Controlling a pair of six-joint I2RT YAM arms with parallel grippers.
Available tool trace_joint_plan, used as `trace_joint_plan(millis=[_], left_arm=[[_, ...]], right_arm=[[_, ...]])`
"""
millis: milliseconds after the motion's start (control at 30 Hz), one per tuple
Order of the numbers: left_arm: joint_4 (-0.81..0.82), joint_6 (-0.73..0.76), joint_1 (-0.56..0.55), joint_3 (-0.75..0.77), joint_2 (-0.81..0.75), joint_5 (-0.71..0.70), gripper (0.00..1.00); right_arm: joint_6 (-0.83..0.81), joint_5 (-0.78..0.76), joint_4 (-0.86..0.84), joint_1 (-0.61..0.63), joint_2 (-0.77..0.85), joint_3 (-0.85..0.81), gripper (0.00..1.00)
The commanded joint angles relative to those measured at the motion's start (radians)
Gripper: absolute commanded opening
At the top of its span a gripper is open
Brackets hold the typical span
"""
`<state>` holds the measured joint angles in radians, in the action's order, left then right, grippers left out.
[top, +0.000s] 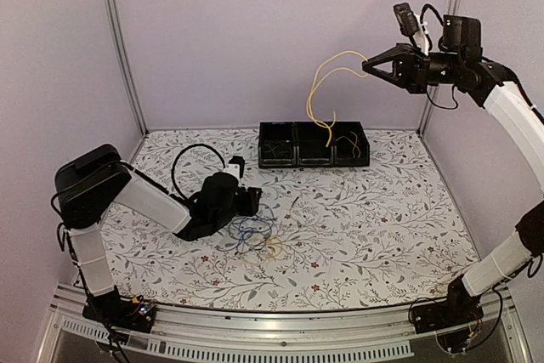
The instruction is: Untangle the cables
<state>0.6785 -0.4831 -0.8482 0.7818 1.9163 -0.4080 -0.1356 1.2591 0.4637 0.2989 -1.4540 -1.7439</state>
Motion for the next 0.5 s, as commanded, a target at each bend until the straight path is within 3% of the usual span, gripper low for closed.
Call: trace_joint_plan(millis=[0,267,467], left_arm=[[0.028,0.05,-0.005,-0.016,-0.187,0.092,0.54],[-0.314,0.123,-0.001,0.057,-0.454,0.082,0.59],[-0.504,0.199,0.011,0.197,-0.549,0.143,0.6]], right_arm=[[-0.026,-0.184,-0.019,-0.015,-0.053,0.095,0.0],[-0.163,-0.302,-0.03,-0.046,-0.158,0.174,0.0],[-0.163,-0.324,-0.065,-0.126,-0.294,0.136,0.0]])
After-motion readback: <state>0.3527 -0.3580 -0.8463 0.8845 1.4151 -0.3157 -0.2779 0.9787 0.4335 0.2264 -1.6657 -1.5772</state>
